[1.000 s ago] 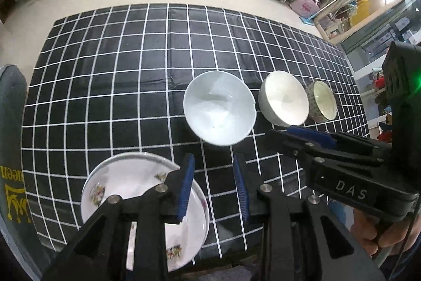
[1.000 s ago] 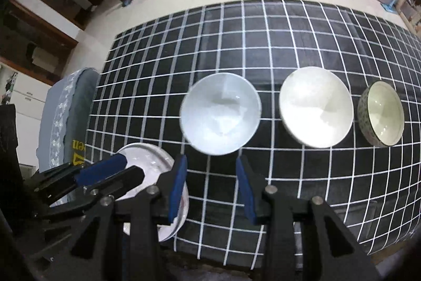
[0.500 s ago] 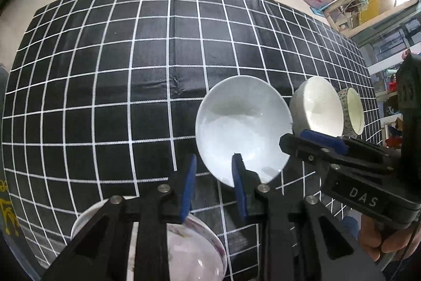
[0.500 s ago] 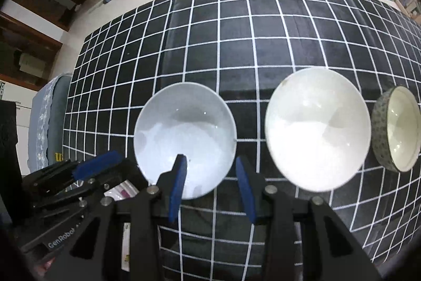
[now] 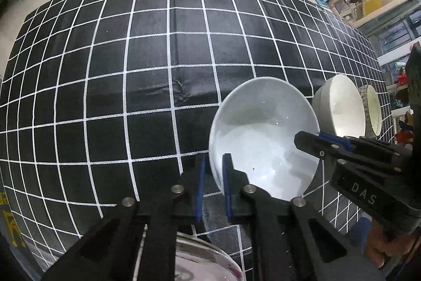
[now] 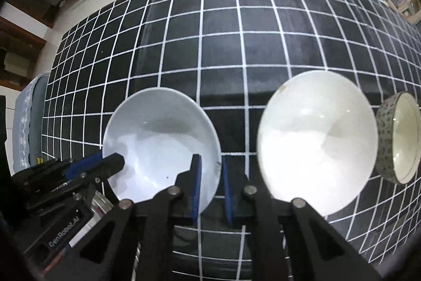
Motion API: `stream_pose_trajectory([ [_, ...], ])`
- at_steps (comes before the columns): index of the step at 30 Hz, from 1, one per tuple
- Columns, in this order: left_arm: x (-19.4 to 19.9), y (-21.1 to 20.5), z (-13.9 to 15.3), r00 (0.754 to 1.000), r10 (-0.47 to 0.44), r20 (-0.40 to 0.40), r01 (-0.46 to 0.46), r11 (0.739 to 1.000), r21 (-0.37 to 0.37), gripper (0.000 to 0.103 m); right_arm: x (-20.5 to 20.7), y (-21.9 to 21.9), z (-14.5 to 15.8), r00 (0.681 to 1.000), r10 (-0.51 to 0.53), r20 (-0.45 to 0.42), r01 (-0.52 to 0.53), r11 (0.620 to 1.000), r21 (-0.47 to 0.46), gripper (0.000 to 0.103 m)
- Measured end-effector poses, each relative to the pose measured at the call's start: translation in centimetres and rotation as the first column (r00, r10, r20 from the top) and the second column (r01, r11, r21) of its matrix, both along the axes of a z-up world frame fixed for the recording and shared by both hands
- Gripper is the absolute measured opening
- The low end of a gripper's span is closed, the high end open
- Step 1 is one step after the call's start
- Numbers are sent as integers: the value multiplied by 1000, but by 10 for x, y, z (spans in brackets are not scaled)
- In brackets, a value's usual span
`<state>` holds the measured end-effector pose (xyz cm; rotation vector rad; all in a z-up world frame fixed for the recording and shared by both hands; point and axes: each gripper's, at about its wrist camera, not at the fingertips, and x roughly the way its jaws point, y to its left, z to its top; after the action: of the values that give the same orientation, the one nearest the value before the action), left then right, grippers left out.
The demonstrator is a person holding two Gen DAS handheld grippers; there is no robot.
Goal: Organize plates and bowls
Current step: 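Grasp the rim of the plain white bowl with the right gripper, then carry the white bowl onto the plate stack and open the right gripper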
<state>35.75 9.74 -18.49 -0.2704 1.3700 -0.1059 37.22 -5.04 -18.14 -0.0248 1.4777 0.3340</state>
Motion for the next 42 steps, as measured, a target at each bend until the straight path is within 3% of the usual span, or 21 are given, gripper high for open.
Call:
stream_pose_trajectory([
  [2,-2,-2,0,1000,-7,5,7,1000,8,8,0,1,-1,1000,6,13,-5,1000,-22,10],
  [12,-24,-17,1,1000,-27,-10,27,999,34,7,-28,-20,4,999,31,13,-30,998,-54,9],
  [32,-142,-70,0,999,-34,-22,35,998,51,8,-145,-114,19,999,43,0,-43,997,-62,9],
  [42,-154,-86,0,999,-41,-22,42,997,60,8,-167,-134,24,999,43,3,-43,997,-66,9],
])
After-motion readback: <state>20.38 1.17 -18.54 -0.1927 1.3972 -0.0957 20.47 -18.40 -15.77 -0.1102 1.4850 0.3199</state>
